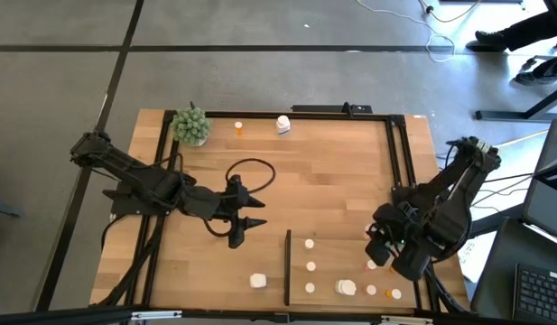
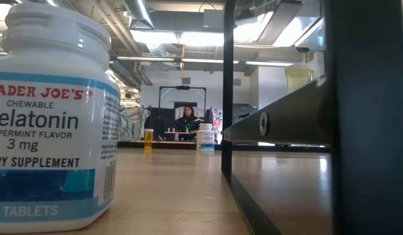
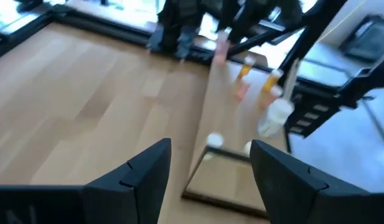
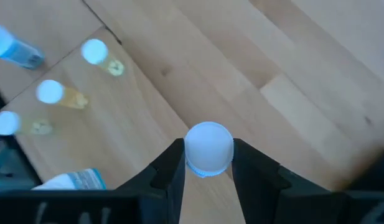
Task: Pick and place medicine bottles onto shelf by color
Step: Put the pink pill bottle on the shelf aligned with the other pink pill bottles
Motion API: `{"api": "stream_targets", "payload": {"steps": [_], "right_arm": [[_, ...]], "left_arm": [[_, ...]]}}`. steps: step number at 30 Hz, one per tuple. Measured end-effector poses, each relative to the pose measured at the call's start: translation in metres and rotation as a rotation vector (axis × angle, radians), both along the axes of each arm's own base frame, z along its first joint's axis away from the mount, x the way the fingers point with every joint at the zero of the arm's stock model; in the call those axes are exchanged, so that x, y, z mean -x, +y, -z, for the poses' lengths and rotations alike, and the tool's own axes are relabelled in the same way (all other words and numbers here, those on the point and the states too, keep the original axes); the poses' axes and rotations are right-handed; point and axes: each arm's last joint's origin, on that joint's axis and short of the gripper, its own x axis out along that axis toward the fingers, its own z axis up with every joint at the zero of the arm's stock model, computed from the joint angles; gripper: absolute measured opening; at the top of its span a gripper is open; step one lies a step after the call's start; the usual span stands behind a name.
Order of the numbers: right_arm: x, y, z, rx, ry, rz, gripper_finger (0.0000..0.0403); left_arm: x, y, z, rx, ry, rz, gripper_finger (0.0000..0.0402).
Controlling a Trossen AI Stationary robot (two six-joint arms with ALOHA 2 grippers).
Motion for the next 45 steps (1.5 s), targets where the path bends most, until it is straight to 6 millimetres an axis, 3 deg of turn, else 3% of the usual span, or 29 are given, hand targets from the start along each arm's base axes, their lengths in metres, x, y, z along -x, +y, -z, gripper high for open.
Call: {"api": "stream_targets", "payload": {"steps": [9,25,40,45], "right_arm": [[0.002,0.022,0.021,-0.012,0.077,0.114,0.0118],[-0.011,0.051,0.064,0.093,0.152,0.191,0.0118],[-0.014,0.058,0.079,0.126,0.135,0.269,0.0118],[-0.008,0.059,0.096,0.101,0.105,0.298,0.0118]], "left_arm": [[-0.010,-0.005,-0.007,-0.059,-0.099,0.173,0.0214],[-0.010,-0.005,-0.008,-0.065,-0.116,0.193,0.0214],[-0.010,-0.005,-0.008,-0.066,-0.116,0.193,0.0214],[-0.010,-0.005,-0.008,-0.066,-0.116,0.193,0.0214]]}}
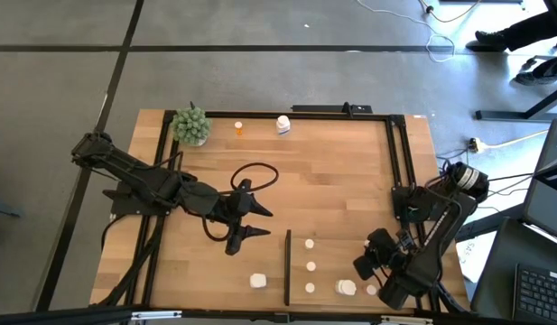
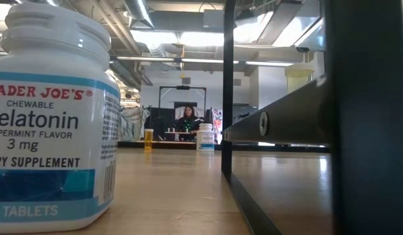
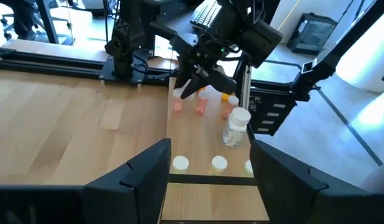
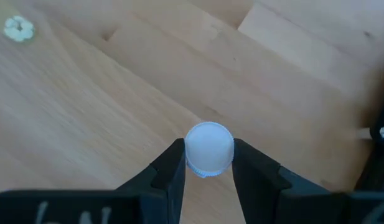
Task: Pick and place medicine bottles onto shelf by color
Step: Put the pink pill bottle on the shelf aligned with the other pink pill bottles
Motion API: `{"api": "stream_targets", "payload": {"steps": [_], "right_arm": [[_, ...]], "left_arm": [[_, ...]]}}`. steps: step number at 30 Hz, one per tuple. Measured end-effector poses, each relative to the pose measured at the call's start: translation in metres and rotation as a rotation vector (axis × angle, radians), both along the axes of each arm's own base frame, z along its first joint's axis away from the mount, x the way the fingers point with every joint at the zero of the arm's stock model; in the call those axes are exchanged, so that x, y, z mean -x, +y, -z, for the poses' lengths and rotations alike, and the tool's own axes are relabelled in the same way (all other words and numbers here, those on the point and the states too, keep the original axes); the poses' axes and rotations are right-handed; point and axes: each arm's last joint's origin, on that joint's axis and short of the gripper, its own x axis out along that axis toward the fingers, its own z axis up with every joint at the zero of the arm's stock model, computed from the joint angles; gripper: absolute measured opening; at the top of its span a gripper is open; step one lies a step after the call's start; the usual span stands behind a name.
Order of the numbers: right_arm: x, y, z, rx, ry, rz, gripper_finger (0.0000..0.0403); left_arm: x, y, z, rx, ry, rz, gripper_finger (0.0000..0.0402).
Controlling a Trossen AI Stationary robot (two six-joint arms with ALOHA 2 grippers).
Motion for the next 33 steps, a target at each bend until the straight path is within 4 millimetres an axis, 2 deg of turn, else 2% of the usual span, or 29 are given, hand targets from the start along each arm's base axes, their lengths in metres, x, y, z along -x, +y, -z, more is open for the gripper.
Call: {"api": "stream_targets", "payload": {"steps": [33], "right_arm": [[0.0036,0.0041,0.0090,0.039,-0.008,-0.010,0.0118]], "left_arm": [[0.0000,0.0001,-0.0001,0.002,-0.001,-0.001,0.0214]]}}
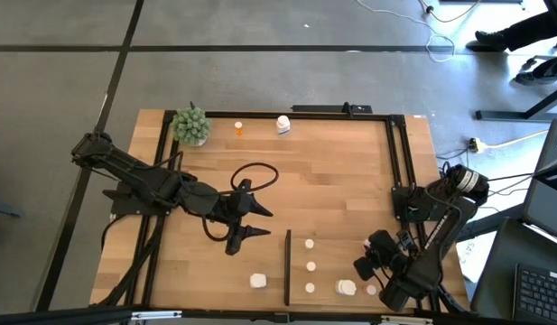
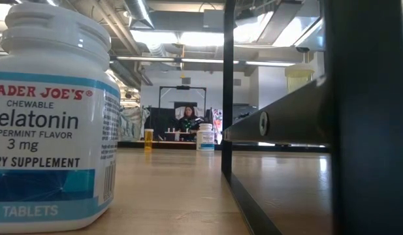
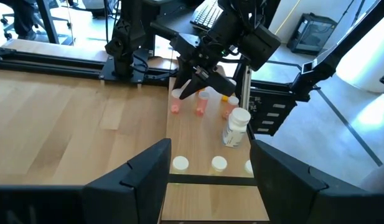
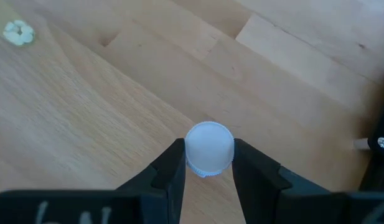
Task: Pick and place medicine bottles onto shelf by color
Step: Put the pink pill bottle on the shelf aligned with the other pink pill bottles
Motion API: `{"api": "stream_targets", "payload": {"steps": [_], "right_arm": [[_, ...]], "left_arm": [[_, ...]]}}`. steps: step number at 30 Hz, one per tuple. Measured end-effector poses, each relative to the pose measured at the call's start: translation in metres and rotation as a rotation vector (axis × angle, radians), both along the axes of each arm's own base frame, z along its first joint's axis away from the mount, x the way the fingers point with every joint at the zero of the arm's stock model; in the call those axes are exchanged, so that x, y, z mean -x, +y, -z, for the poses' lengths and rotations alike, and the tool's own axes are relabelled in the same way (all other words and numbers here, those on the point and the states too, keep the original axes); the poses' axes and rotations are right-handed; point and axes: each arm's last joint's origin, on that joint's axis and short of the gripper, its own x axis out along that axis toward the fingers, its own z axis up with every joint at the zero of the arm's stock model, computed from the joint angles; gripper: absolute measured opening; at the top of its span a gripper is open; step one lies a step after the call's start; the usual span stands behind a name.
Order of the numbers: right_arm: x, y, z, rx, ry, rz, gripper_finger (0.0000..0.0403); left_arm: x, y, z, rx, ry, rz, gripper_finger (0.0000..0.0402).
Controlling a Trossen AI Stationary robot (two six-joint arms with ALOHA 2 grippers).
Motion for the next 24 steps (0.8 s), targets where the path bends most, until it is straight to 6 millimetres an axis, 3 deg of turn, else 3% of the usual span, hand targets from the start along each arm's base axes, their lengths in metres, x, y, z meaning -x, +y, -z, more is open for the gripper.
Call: {"api": "stream_targets", "payload": {"steps": [14,24], "right_arm": [[0.0060,0.0034,-0.0017,-0.024,0.019,0.009,0.0118],[0.0071,0.0047,0.0011,-0.051,0.064,0.023,0.0153]], "left_arm": [[0.0000,0.0000,0.0000,0.000,0.000,0.000,0.0214],[0.0000,-0.0001,0.0000,0.000,0.000,0.000,0.0214]]}}
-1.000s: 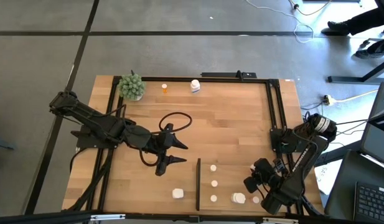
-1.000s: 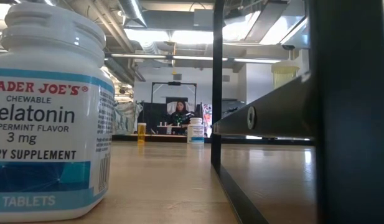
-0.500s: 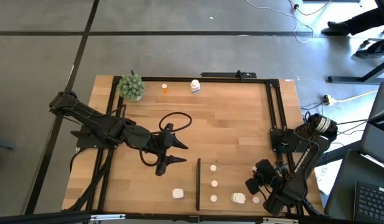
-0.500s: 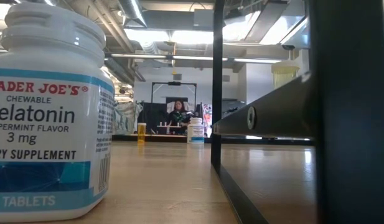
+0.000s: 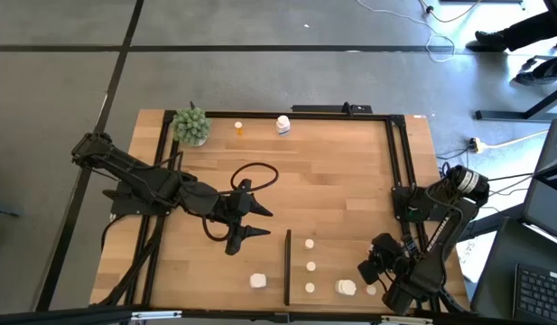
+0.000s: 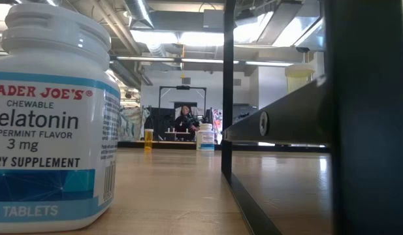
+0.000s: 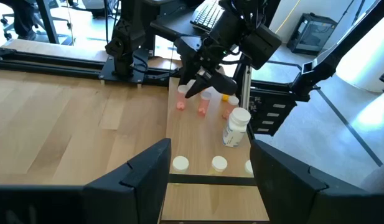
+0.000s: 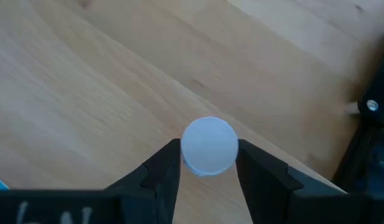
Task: Pick and place medicine bottles onto shelf by color
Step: Put the pink pill bottle on the shelf aligned with the other pink pill bottles, then put the bottom supplement bottle on the shelf aligned with the other supplement bottle
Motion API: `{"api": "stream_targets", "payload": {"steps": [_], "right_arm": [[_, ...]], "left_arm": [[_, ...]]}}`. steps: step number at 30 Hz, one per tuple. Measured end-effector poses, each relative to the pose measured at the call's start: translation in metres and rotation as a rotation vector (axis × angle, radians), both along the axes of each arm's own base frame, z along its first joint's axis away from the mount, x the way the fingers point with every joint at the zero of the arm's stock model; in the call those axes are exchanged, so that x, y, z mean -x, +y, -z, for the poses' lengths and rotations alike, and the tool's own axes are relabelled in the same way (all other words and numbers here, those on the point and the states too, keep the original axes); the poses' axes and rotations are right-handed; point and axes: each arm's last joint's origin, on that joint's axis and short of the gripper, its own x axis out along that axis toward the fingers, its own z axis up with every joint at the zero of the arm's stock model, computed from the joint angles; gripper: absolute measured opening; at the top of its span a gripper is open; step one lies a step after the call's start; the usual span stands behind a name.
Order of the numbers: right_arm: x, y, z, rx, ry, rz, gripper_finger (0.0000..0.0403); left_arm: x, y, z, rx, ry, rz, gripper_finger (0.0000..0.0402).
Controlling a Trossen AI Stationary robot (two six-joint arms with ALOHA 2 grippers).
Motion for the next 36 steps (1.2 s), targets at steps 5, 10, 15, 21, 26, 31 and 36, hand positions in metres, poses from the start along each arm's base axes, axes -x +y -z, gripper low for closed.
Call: {"api": "stream_targets", "payload": {"steps": [5,10,15,21,26,31,36], "right_arm": [[0.000,-0.001,0.000,0.002,0.025,-0.015,0.0175],[-0.001,-0.001,0.000,0.011,0.034,-0.038,0.0187],[-0.001,-0.003,-0.001,0.021,0.038,-0.038,0.0188],[-0.001,-0.003,-0.001,0.023,0.035,-0.040,0.0188],[-0.002,-0.001,-0.008,0.027,0.034,-0.042,0.0188],[-0.003,0.001,-0.015,0.015,0.027,-0.042,0.0188],[-0.005,0.004,-0.021,-0.008,0.014,-0.042,0.0188]], "left_arm": [[0.000,0.000,0.000,0.000,0.000,0.000,0.0214],[0.000,0.000,0.000,0.000,0.000,0.000,0.0214],[0.000,0.000,0.000,0.000,0.000,0.000,0.0214],[0.000,0.000,0.000,0.000,0.000,0.000,0.0214],[0.000,0.000,0.000,0.001,0.000,0.000,0.0214],[0.000,0.000,0.000,0.000,0.000,0.000,0.0214],[0.000,0.000,0.000,-0.001,0.001,0.000,0.0214]]}}
